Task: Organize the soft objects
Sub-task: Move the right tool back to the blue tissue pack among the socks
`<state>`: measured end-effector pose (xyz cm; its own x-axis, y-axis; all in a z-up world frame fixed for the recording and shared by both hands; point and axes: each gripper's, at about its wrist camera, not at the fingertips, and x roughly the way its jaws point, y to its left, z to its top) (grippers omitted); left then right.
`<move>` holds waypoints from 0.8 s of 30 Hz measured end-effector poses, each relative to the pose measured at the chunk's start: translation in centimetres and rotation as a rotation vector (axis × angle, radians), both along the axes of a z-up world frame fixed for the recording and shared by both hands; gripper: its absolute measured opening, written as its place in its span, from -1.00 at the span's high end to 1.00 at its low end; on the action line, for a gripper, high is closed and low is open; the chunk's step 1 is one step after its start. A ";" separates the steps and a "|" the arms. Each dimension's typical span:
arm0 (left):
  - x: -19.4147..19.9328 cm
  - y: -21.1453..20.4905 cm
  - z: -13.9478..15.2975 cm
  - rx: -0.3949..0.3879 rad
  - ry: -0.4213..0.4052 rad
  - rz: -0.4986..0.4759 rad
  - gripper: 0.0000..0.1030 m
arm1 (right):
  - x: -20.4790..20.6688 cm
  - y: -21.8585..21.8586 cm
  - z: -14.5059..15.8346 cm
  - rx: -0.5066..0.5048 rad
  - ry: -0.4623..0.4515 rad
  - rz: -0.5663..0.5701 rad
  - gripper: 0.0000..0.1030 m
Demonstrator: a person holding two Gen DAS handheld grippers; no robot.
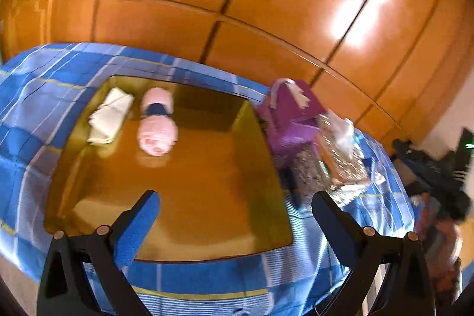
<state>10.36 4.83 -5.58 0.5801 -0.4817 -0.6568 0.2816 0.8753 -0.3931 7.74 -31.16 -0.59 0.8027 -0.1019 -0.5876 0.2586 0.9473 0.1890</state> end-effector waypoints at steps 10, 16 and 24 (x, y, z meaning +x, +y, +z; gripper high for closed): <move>-0.7 -4.7 0.3 0.069 -0.006 -0.130 -1.00 | 1.4 -15.4 -8.6 0.003 0.190 -0.300 0.14; -0.9 -7.1 1.1 0.099 -0.015 -0.166 -1.00 | 3.8 -18.6 -10.2 0.056 0.204 -0.267 0.14; -1.1 -11.4 2.3 0.136 -0.038 -0.252 -1.00 | 4.9 -18.3 -11.6 0.058 0.156 -0.212 0.43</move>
